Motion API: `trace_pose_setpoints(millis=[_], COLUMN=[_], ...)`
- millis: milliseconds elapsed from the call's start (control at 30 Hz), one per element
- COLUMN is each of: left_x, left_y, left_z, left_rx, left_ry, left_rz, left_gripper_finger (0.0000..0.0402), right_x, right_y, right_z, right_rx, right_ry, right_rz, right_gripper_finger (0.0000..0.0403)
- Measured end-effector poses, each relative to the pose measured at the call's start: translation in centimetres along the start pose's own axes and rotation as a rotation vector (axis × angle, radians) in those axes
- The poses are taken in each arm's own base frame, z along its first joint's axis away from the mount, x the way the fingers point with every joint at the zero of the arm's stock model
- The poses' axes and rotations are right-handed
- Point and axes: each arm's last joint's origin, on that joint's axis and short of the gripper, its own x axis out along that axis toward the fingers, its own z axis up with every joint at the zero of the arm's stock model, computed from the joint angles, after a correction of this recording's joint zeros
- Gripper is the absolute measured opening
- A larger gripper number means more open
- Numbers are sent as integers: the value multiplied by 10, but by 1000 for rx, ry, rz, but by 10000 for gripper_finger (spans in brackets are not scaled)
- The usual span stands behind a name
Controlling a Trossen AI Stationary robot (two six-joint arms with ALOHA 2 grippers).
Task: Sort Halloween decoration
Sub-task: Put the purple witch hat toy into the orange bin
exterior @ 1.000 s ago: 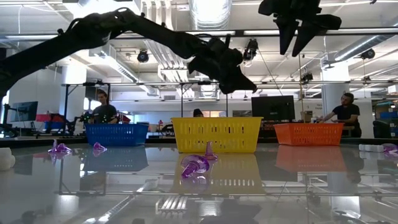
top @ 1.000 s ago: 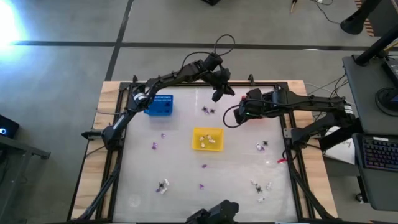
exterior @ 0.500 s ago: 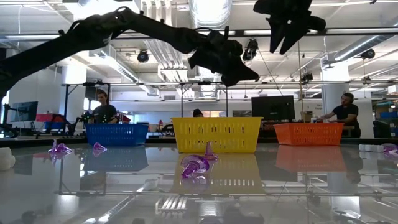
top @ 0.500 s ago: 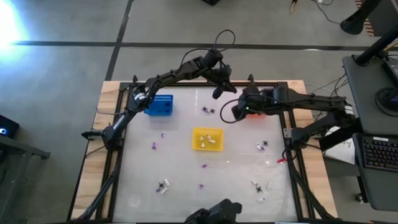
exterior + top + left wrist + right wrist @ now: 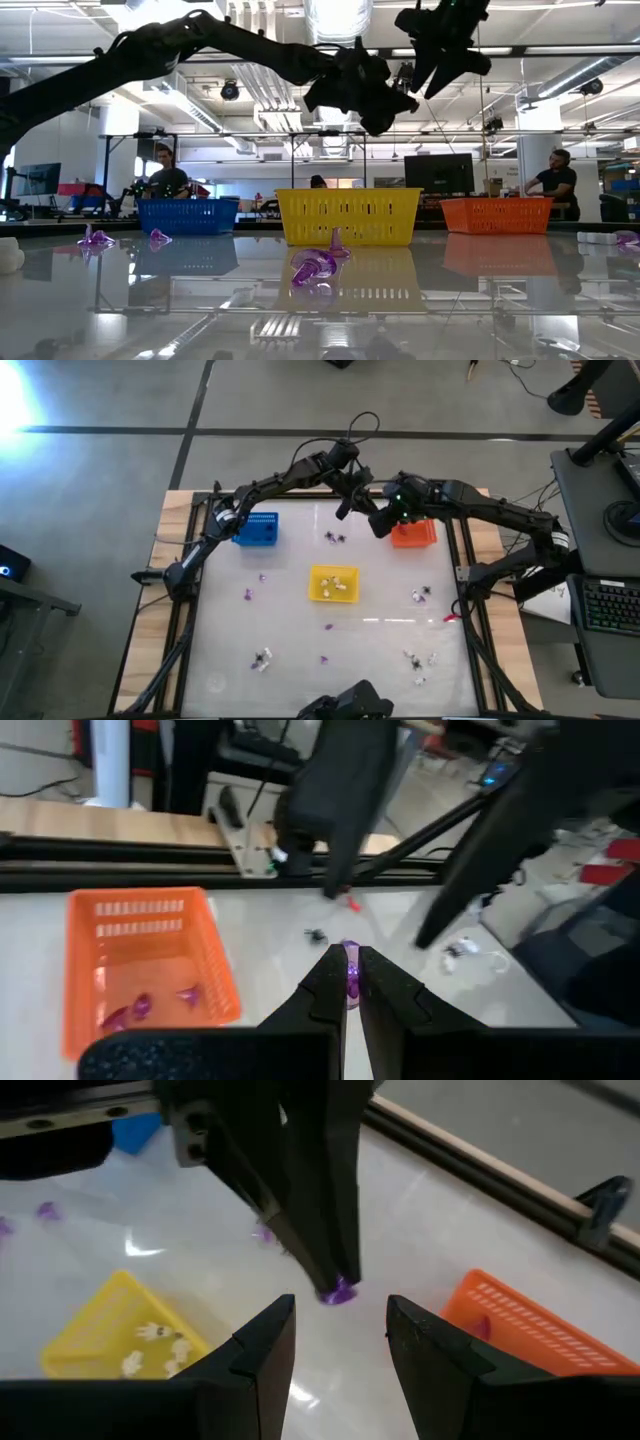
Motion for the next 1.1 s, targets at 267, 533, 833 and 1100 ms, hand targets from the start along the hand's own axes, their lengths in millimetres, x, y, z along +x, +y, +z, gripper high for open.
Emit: trace_pose_setpoints(millis=[267,533,833,1100], left_x=[0,0,-1,-2], left_y=[-2,-3,-3,-2], left_z=[1,3,6,8], left_rx=[-13,-14,-12,-26], left_ry=[-17,-31,-52,-61], left_rz=[-76,-106,-127,-125], left_gripper_finger=[0,0,0,0], right_x=[2,2,7,19], right_y=[-9,-8,-5,-4], right_z=[5,6,9,11], right_rx=[-26,-69,-75,-88], right_ry=[52,54,35,47], right_rz=[84,126,160,118], right_gripper_finger=[151,151,151,150])
